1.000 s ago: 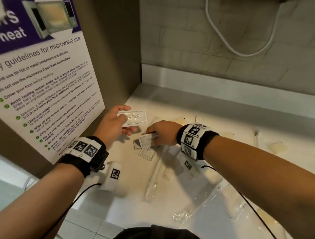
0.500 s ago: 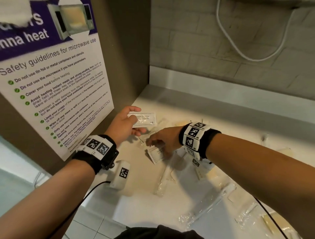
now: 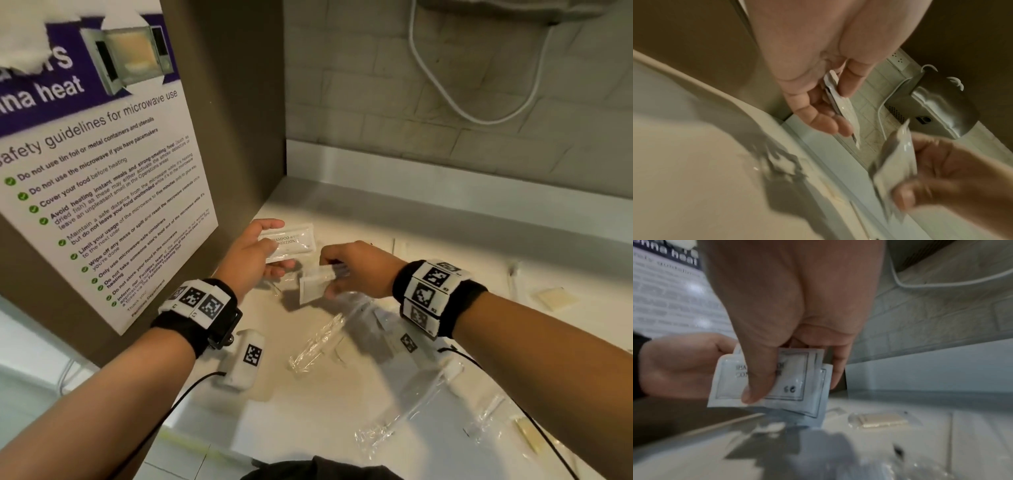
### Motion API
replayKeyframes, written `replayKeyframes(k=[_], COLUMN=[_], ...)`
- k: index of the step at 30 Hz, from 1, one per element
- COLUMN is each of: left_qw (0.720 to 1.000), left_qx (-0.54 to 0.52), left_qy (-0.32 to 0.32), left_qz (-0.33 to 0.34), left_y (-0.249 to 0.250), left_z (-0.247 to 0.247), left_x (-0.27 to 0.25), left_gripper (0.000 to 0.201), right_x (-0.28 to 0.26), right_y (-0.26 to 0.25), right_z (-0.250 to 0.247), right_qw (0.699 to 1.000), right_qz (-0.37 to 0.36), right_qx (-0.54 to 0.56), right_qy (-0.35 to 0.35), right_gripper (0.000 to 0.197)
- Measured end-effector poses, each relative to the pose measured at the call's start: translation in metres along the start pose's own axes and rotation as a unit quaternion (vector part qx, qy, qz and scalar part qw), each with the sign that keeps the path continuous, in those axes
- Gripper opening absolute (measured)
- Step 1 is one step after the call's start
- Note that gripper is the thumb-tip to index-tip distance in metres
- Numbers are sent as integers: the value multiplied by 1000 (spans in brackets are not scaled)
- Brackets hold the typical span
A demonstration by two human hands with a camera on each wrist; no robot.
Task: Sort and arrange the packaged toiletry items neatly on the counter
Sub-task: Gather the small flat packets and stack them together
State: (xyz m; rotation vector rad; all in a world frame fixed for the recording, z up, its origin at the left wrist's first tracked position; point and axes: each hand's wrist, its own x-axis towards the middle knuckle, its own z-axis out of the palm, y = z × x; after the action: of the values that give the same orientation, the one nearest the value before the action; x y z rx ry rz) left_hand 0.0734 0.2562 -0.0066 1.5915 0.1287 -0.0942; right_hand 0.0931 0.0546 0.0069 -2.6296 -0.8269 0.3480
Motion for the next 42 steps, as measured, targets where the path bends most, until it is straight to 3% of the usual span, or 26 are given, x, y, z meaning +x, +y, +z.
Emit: replayKeyframes(k=[4,7,10,12,17,19,22,27,31,35,39,42], left_qw=[998,987,981,979,974,971,963,930,906,879,810,758], left_qx=[-16,-2,29,47,51,59,76,193,237,276,424,509], left_qy=[-68,-159,-191,-196,-205,-214,-244,-305,-349,-383,-367,-352], left_qz=[3,-9,16,35,78,83,87,70,40,74,170,203], left_y=[12,23,28,29,27,27,31,32,29,27,26,21], left_z=[38,71,101,120,164,184,221,303,363,416,458,477], left_x=[-8,-12,-17,-21,-30,-32,-38,-54,-59,-56,-48,-37], left_gripper=[25,47,26,17,20,22,19,35,28,18,24,26], right_x=[-23,-39,-60,-76,-126,-150,-188,-258,-302,-334,-350,-348], right_y=[-2,5,17,27,52,64,89,143,190,237,275,294], right_z=[-27,-37,-40,-39,-38,-47,-59,-81,-91,-94,-92,-89], right_qw=[993,989,981,978,957,955,953,954,952,954,954,955], right_qz=[0,-2,-18,19,129,183,215,215,244,268,280,281], right_qx=[68,48,-23,-48,-18,70,170,170,135,67,36,11], right_qy=[94,142,191,205,257,224,133,125,126,113,99,98], right_gripper=[28,24,25,30,79,95,68,36,40,39,35,29])
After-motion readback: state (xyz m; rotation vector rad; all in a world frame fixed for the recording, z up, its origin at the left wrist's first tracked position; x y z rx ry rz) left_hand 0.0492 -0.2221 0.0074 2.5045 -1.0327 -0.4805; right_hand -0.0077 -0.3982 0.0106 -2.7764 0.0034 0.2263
